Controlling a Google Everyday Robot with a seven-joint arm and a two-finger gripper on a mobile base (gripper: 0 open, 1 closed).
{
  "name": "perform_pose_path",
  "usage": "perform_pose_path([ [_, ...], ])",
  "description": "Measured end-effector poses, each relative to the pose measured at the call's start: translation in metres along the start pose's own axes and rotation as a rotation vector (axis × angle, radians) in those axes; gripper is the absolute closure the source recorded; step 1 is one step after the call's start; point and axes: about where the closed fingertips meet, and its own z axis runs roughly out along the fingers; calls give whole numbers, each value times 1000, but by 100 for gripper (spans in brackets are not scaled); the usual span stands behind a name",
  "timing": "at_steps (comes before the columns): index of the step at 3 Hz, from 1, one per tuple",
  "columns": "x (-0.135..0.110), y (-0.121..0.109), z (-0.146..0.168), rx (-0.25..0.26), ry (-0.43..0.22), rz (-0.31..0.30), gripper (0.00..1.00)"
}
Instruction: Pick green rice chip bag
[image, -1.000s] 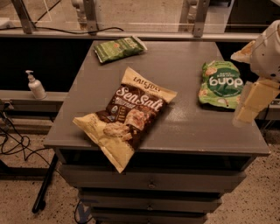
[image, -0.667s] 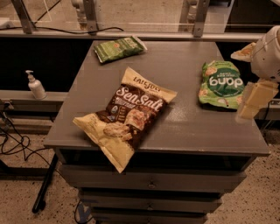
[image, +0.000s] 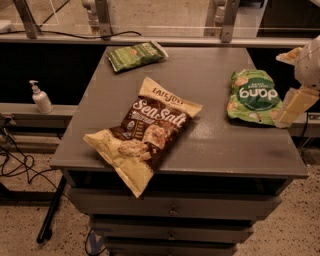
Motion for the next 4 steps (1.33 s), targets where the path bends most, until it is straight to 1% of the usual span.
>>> perform_pose_path([
  [1, 17, -31, 18, 51, -11, 95, 0],
  [2, 25, -48, 40, 52, -17, 213, 0],
  [3, 23, -52, 68, 21, -38, 354, 0],
  [4, 19, -50, 90, -12, -42, 459, 0],
])
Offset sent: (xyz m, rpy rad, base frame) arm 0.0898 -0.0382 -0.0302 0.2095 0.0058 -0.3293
